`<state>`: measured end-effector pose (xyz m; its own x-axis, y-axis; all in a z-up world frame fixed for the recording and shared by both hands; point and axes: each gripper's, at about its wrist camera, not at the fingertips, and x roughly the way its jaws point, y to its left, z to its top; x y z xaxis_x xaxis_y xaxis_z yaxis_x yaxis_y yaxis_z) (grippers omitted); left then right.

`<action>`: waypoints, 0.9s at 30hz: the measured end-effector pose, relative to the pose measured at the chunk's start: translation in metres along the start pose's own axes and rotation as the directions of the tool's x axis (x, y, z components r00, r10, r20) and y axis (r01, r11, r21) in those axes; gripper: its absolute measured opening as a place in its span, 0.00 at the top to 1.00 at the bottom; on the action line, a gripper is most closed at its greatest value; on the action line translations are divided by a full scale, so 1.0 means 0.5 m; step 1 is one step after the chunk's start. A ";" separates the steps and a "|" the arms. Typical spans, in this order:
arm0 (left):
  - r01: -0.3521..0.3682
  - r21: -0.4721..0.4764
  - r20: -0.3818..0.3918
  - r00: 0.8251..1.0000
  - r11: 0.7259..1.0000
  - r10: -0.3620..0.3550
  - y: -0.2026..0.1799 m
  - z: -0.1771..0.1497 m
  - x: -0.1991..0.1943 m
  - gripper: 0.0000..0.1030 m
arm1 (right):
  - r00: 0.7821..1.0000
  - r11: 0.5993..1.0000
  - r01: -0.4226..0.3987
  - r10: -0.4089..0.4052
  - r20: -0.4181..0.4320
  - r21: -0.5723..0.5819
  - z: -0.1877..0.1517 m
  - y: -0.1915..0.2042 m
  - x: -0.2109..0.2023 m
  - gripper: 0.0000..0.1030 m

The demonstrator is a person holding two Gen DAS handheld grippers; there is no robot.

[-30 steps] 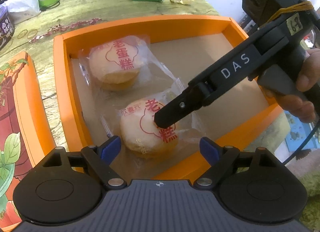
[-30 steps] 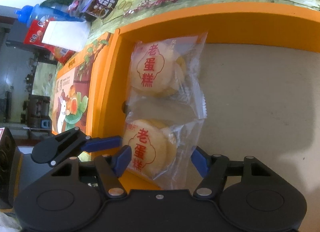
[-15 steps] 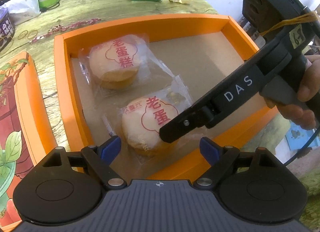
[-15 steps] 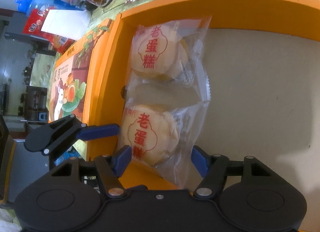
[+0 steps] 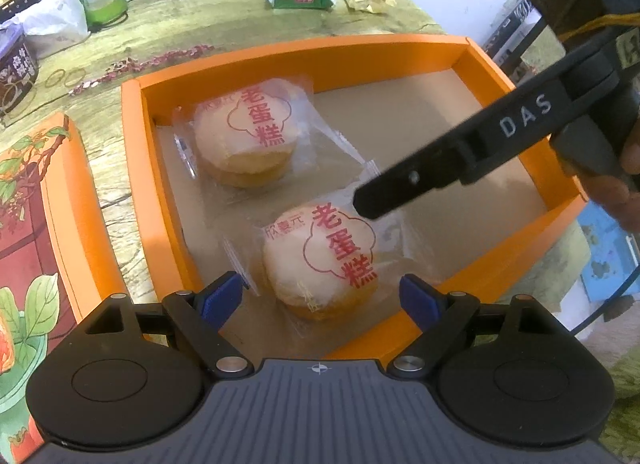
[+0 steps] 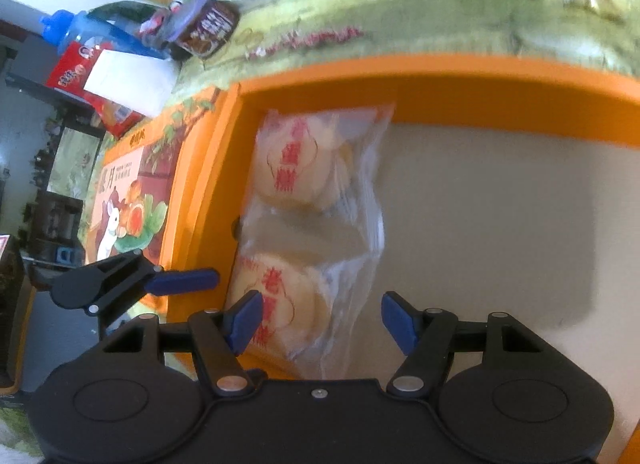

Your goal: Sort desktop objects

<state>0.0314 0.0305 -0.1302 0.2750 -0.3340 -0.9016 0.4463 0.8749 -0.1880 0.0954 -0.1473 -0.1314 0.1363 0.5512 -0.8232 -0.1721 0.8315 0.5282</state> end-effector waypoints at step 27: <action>0.016 -0.001 -0.022 1.000 1.000 -0.016 0.009 0.014 0.025 0.16 | 1.000 1.000 -0.014 0.013 -0.028 -0.011 0.002 0.005 0.015 0.37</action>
<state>0.0428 0.0278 -0.1397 0.2488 -0.3403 -0.9068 0.4495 0.8699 -0.2031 0.0972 -0.1411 -0.1359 0.1067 0.5600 -0.8216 -0.1849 0.8231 0.5370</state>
